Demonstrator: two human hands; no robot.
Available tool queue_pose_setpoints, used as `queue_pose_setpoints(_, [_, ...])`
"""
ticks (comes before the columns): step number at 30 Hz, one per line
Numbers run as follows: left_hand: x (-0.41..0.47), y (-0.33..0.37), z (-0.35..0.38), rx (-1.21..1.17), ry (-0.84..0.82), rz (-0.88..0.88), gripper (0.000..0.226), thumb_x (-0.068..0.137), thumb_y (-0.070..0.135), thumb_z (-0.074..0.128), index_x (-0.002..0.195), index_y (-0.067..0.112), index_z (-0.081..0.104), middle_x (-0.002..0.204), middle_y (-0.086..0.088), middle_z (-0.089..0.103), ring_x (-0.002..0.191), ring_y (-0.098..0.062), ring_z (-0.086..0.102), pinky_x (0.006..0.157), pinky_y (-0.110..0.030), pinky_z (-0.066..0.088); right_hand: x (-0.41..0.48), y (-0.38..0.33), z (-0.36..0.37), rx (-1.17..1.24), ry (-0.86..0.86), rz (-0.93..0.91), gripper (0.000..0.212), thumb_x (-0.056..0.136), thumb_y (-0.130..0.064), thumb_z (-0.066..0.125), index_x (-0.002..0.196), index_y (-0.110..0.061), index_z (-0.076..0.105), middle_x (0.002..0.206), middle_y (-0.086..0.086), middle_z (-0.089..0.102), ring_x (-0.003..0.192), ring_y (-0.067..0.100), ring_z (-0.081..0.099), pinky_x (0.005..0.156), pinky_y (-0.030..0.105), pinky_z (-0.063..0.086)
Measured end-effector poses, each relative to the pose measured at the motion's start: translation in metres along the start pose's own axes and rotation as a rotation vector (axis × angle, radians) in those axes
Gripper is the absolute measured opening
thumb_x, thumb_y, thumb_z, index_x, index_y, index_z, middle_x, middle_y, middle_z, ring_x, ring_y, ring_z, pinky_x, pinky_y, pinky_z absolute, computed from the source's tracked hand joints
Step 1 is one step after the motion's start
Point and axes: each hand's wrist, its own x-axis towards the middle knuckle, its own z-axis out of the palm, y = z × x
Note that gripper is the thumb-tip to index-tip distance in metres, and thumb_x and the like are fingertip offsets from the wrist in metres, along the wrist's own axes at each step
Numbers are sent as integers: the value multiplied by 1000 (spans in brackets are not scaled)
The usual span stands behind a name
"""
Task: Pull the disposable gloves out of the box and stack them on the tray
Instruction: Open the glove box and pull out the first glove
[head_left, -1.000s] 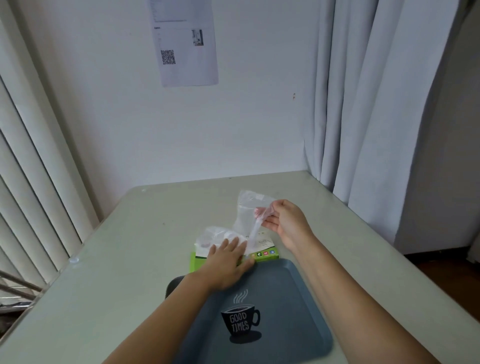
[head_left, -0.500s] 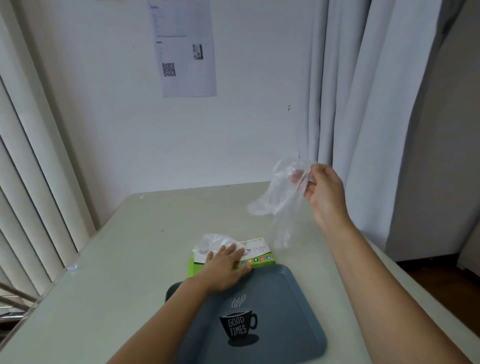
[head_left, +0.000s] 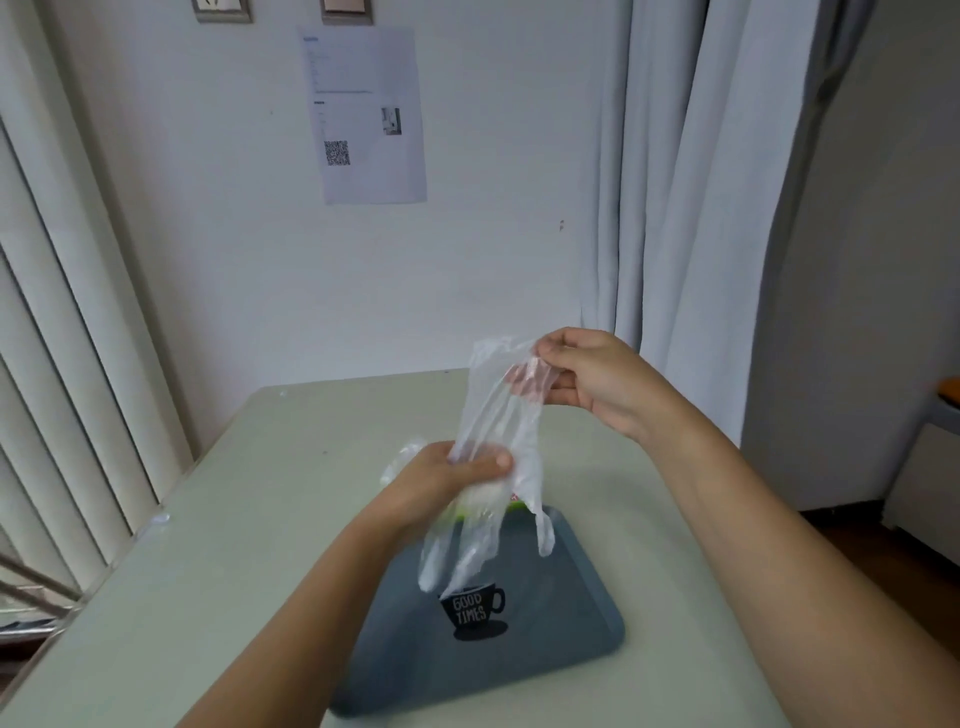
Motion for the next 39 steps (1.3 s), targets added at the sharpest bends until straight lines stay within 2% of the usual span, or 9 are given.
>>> queue_pose_setpoints(6, [-36,-11,-39,164,-92,-259,23,83,36,69,94,16,67,76,8,72,67,-5,68,62,-16,49,-33,62,-12,-56,115,154,8,93,2,53,91,-6,50,84,18,72,68,19,69,61,25,58])
queue_pose_setpoints(10, [-43,-44,-59,336,57,-372,68,54,49,87,109,17,65,93,1,75,88,-14,71,90,-34,54,-56,120,-8,-156,165,275,19,87,9,56,94,-5,47,78,18,68,60,18,66,56,22,57])
queue_pose_setpoints(13, [-44,-61,-52,378,244,-439,67,64,25,88,120,11,54,97,-5,68,83,-18,65,71,-27,54,-68,158,-6,-211,214,332,24,84,10,58,92,-7,44,82,20,67,60,20,65,55,23,55])
queue_pose_setpoints(18, [-47,-56,-24,872,529,-39,54,81,10,72,130,13,51,124,-10,53,112,-27,51,94,-31,41,-68,173,-7,-373,229,255,23,85,6,61,90,-9,45,79,19,66,63,24,68,66,34,58])
queue_pose_setpoints(23, [-64,-65,37,957,119,86,31,95,15,53,126,15,57,130,-1,55,114,-18,56,93,-21,38,-74,167,-11,-459,115,270,25,87,7,47,85,-17,54,76,9,62,55,18,66,51,23,50])
queue_pose_setpoints(28, [-70,-79,44,990,-149,48,45,102,24,41,146,14,38,155,-1,30,140,-17,30,109,-17,17,-75,162,-16,-354,-78,301,16,90,-9,61,90,-19,73,88,0,69,79,12,62,76,21,51])
queue_pose_setpoints(31, [-72,-73,47,1075,-282,72,44,104,20,35,148,14,33,156,-2,27,141,-17,23,111,-24,14,-65,164,-9,-324,-49,293,12,89,-18,67,99,-17,73,96,-3,71,83,5,64,71,16,50])
queue_pose_setpoints(34, [-78,-72,50,1111,-331,-56,48,105,34,25,153,28,20,161,3,12,148,-19,6,117,-41,5,-55,168,0,-404,13,236,28,85,4,61,92,-21,72,87,3,70,64,8,59,56,14,45])
queue_pose_setpoints(39, [-96,-73,53,1103,-335,-289,64,97,61,15,153,36,-4,161,4,-15,146,-27,-20,115,-57,-10,-56,178,-4,-612,229,10,33,89,4,53,91,-21,76,89,-2,74,76,9,65,68,10,46])
